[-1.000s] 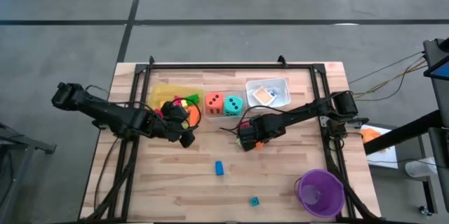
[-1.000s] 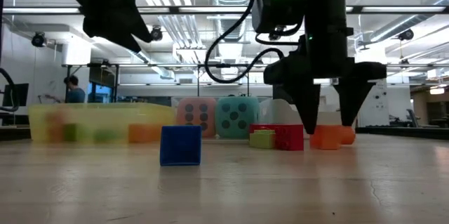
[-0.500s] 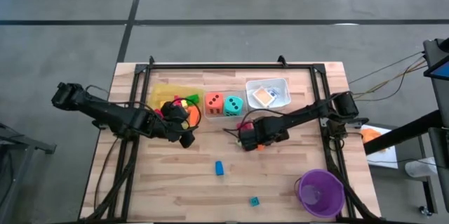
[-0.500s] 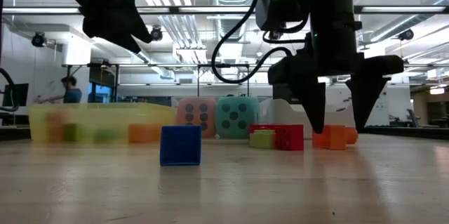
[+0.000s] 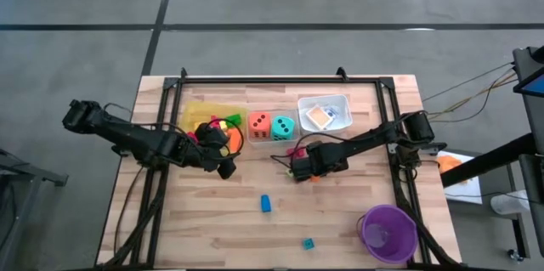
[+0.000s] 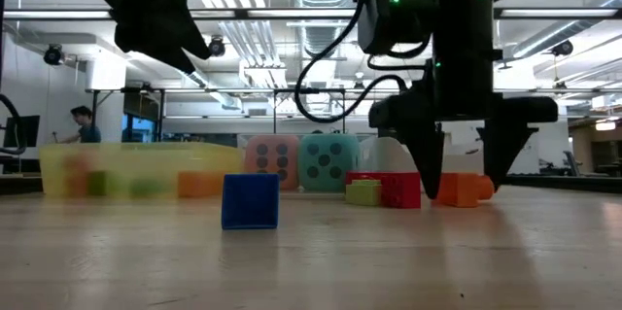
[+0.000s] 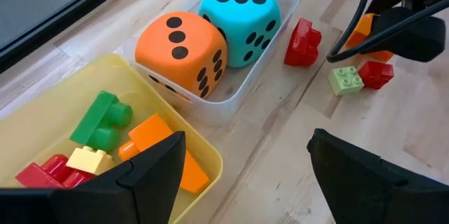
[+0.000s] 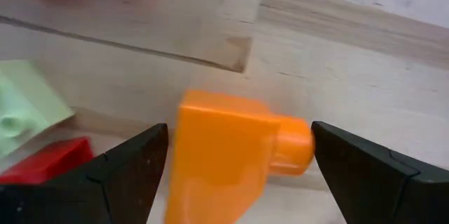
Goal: Pick & Place Toys
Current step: Put the orange game piece into the yellow bin
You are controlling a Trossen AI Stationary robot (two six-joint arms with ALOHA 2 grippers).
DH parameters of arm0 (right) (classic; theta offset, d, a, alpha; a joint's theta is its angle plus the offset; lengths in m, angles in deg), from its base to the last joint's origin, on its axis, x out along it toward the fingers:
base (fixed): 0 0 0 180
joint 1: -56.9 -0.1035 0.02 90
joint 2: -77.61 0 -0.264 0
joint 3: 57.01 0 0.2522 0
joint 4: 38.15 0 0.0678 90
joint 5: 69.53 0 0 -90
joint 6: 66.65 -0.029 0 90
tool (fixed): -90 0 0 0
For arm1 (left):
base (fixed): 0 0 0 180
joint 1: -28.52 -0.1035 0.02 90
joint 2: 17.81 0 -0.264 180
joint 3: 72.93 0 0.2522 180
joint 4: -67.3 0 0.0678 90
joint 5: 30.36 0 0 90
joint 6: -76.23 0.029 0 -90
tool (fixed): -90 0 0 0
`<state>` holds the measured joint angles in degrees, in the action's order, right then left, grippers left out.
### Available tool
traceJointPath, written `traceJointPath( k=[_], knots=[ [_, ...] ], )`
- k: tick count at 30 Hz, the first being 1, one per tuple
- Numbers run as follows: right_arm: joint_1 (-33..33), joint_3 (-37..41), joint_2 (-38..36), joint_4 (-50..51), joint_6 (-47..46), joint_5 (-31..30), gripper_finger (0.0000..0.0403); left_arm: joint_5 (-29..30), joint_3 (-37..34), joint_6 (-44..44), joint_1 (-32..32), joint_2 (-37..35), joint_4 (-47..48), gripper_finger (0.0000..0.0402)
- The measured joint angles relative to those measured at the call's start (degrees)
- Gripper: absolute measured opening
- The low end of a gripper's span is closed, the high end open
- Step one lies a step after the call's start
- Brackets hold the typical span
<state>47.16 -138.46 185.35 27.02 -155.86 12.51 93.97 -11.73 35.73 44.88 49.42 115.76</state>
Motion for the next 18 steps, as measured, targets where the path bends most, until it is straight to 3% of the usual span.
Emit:
traceJointPath(
  k=[6,13,18],
  knots=[
    [0.0,1.5,0.0,-0.3,-0.9,0.1,0.0338,0.0,0.0,0.0,0.0,0.0,0.0,0.0298],
    [0.0,1.4,0.0,-1.0,0.4,0.0,0.0258,0.0,0.0,0.0,0.0,0.0,-0.2,0.0298],
    [0.0,1.0,0.0,-1.0,2.2,0.3,0.0255,0.0,0.0,0.0,0.0,0.0,-0.2,0.0298]
  ],
)
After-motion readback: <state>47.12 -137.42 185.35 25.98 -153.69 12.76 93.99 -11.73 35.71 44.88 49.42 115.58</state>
